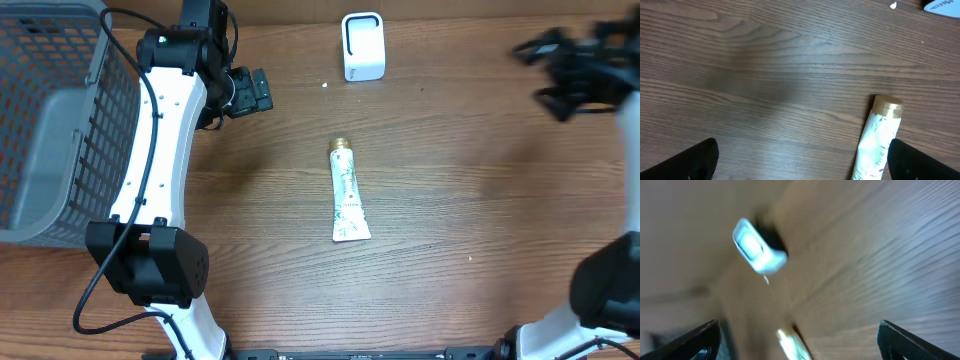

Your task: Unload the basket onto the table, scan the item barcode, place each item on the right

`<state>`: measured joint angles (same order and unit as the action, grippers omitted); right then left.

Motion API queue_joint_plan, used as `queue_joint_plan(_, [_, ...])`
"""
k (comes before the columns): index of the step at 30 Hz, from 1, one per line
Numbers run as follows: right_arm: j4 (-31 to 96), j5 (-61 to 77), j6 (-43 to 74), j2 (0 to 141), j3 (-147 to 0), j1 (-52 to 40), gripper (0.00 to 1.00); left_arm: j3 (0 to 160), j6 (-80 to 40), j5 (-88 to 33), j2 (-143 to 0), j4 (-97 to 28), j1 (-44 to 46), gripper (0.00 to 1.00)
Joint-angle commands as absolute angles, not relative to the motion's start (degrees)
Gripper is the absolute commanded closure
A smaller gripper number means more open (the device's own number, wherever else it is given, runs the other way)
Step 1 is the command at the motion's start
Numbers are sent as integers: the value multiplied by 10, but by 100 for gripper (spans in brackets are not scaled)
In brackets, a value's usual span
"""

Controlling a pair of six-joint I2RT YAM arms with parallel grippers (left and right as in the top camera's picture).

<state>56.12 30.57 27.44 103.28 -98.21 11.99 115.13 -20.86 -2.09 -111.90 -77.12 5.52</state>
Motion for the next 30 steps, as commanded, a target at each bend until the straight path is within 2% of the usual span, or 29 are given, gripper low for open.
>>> queue_joint_plan(1, [554, 178, 236, 1045, -947, 14, 0, 1160, -214, -19, -1122, -770, 57, 0])
queue_joint_plan(5, [514, 115, 236, 1069, -922, -107, 0, 1160, -214, -19, -1122, -770, 57, 0])
queue_joint_plan(10, [489, 73, 235, 1101, -918, -203, 0, 1160, -214, -19, -1122, -769, 57, 0])
queue_joint_plan(30, [479, 64, 227, 1216, -892, -365, 0, 1160, -214, -19, -1122, -769, 57, 0])
